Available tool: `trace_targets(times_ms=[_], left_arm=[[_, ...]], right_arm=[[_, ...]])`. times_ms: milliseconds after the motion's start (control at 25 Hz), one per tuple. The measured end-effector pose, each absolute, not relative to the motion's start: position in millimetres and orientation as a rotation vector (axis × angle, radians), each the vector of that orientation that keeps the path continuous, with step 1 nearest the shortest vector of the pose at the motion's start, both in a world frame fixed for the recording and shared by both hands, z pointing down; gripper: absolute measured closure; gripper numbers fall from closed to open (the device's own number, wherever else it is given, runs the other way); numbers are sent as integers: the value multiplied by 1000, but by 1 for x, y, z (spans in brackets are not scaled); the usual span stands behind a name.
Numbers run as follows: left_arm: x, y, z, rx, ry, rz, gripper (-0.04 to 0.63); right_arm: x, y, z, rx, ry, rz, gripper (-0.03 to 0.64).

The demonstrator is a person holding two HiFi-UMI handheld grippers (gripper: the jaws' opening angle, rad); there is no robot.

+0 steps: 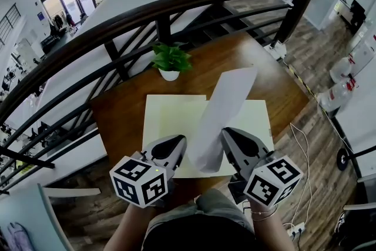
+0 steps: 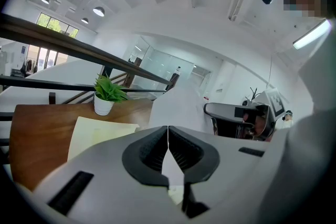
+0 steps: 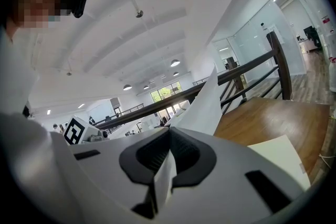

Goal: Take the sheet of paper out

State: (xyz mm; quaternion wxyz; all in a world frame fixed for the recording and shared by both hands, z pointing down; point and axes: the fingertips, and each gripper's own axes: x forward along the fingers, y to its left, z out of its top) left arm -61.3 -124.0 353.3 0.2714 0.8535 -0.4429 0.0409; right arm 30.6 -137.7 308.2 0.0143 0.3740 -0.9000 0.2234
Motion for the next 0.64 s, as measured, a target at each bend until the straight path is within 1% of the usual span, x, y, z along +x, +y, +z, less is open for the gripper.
trace_targets(times_ms=[640], left_arm=[[-57, -122, 358, 2298, -1175, 139, 577]], right_arm=[[39, -137, 312, 1190, -2793, 716, 589]])
